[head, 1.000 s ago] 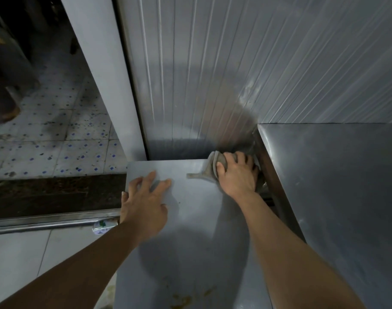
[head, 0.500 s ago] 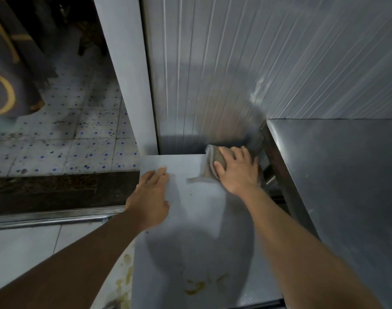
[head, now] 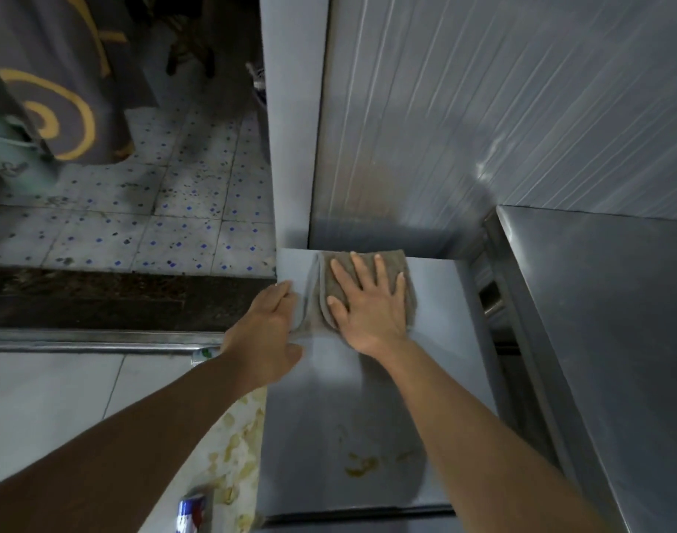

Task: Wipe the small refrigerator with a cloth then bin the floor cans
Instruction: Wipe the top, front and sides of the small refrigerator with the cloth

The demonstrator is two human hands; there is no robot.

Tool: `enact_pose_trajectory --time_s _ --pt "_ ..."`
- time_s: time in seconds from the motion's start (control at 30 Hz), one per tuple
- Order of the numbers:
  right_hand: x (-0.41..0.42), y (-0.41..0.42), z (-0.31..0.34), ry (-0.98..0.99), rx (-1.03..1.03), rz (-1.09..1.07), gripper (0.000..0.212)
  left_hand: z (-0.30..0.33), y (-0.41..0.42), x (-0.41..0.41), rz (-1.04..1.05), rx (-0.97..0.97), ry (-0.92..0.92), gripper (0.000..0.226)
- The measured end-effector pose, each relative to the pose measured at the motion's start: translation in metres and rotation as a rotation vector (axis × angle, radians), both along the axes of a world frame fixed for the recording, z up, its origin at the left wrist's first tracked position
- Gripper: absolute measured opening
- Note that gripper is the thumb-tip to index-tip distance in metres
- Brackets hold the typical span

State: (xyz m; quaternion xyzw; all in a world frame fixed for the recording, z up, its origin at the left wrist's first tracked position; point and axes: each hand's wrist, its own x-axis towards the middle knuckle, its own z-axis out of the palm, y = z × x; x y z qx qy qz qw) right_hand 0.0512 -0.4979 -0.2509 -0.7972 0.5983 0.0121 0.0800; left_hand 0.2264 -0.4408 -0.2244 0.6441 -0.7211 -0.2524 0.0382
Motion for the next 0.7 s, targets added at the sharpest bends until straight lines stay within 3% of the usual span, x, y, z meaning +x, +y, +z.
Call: enact_pose_trajectory --time_s 0.07,0.2,0.4,0.7 --pt "-0.029 -0.006 0.002 0.017 0.010 -0.028 0.061 0.002 0.015 0.005 0.053 0.056 0.018 0.085" --pt "-0.055 -0.010 0.003 0.039 0.050 -0.333 0.060 0.008 0.025 -0.002 0.132 0.081 0.093 0.087" --pt "0.045 0.008 -0.003 -0.030 -0.001 -0.114 0.060 0.009 0.024 0.001 0.215 0.029 0.170 0.083" --pt "0.110 -0.022 0.007 -0.036 0.070 -0.119 0.056 0.001 0.042 0.022 0.342 0.049 0.321 0.087"
